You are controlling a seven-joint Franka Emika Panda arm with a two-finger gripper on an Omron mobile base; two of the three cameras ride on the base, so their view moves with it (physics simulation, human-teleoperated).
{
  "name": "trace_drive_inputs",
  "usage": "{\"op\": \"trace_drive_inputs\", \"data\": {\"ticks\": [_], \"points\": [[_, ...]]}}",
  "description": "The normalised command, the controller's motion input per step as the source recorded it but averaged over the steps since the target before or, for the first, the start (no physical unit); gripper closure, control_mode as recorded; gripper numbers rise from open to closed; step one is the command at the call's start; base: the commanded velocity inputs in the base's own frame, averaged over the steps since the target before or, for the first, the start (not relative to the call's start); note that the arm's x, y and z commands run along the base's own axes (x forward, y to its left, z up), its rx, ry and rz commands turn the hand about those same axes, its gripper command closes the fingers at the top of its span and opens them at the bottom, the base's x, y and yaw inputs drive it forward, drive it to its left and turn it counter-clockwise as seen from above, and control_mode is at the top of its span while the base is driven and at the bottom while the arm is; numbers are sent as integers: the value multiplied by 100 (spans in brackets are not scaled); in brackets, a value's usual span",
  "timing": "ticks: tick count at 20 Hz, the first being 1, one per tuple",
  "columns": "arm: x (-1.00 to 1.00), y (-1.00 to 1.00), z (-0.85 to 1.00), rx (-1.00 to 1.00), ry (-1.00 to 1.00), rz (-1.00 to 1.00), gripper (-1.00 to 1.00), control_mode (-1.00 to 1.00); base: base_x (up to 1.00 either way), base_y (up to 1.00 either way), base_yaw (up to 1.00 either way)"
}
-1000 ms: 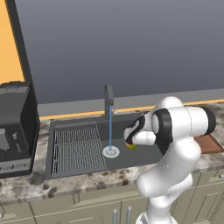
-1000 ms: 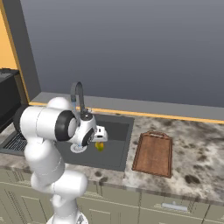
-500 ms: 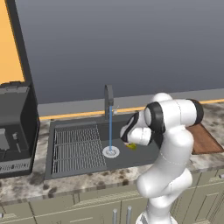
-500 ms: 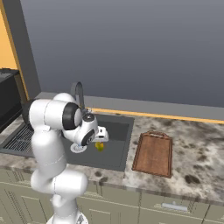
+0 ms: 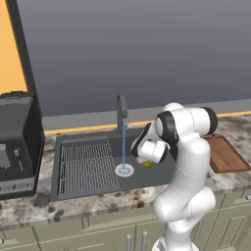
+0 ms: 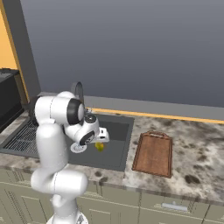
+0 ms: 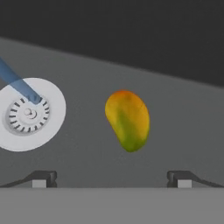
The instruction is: Pick the mango from the sink and place it on the cutting board to airdry. Then turn off the sink faucet.
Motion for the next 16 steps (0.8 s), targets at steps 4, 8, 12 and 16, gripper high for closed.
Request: {"op": "trace_drive_inputs", "data": {"ticks": [4, 8, 12, 16], "points": [[18, -4, -23, 0, 0, 3, -100, -100, 0, 0, 0], [18, -2, -21, 0, 0, 3, -100, -100, 0, 0, 0], [23, 0, -20, 0, 0, 2, -100, -100, 0, 0, 0], [23, -1, -18, 0, 0, 2, -100, -100, 0, 0, 0]]}}
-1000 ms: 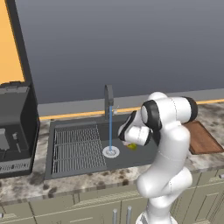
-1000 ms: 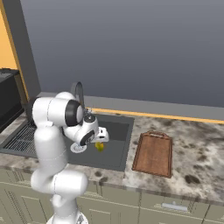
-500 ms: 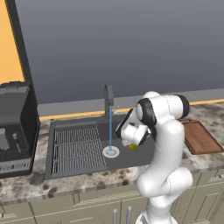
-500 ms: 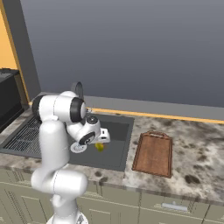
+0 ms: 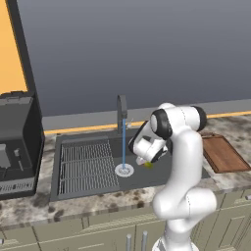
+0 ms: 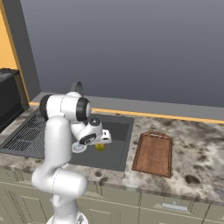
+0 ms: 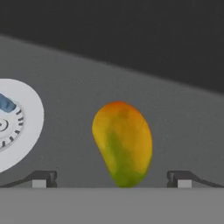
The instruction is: Pick the mango from the sink and place it on the cutting board to airdry. Then turn off the sink faucet.
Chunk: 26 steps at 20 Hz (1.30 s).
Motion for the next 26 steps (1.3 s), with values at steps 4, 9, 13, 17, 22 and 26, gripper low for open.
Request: {"op": "trace_drive_inputs", "data": {"ticks": [4, 9, 13, 17, 22, 26], "points": [[23, -1, -17, 0, 0, 1, -100, -100, 0, 0, 0], [29, 0, -17, 0, 0, 0, -100, -100, 0, 0, 0], [35, 0, -20, 0, 0, 0, -100, -100, 0, 0, 0], [34, 0, -25, 0, 0, 0, -100, -100, 0, 0, 0], [27, 2, -24, 0, 0, 0, 100, -100, 0, 0, 0], [1, 0, -1, 0, 0, 0, 100, -100, 0, 0, 0]]}}
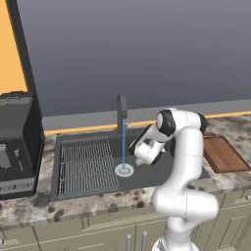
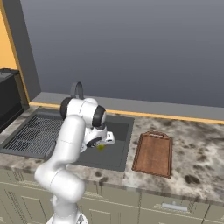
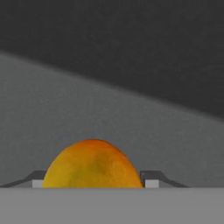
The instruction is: Pick the mango from the sink and place it on the cutting board to airdry. Then turn off the sink faucet.
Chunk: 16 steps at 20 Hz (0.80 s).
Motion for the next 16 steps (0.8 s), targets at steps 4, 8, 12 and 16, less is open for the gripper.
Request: {"op": "trace_drive_inputs", "data": {"ticks": [4, 8, 12, 16], "points": [[-4, 0, 30, 0, 0, 0, 100, -100, 0, 0, 0], [-3, 0, 53, 0, 0, -1, 100, -100, 0, 0, 0], [-12, 0, 58, 0, 3, -1, 100, -100, 0, 0, 0], [-29, -2, 58, 0, 3, -1, 100, -100, 0, 0, 0]]}}
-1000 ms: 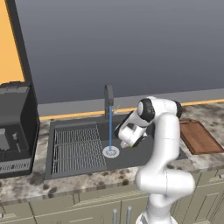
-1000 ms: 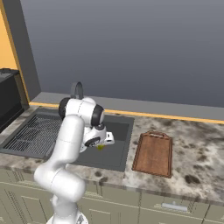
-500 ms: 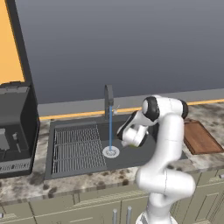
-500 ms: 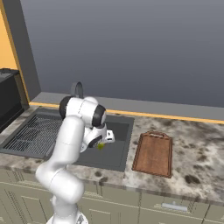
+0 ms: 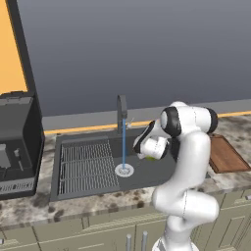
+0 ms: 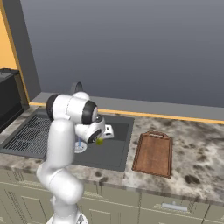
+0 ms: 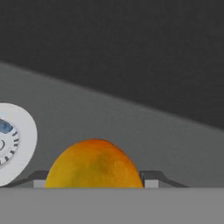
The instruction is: Pick the mango from the sink and place it on the cutting board to airdry. Then turn off the sink faucet.
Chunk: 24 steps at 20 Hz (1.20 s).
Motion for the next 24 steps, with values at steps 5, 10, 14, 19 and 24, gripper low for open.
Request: {"op": "trace_drive_inputs", "data": {"ticks": [5, 10, 14, 19, 24], "points": [[-45, -10, 61, 0, 3, -1, 100, -100, 0, 0, 0], [-61, -28, 53, 0, 2, 0, 100, -100, 0, 0, 0], [-47, -28, 78, 0, 4, 0, 100, -100, 0, 0, 0], [-4, -7, 100, 0, 14, 0, 100, -100, 0, 0, 0], [0, -10, 100, 4, 19, 0, 100, -100, 0, 0, 0]]}}
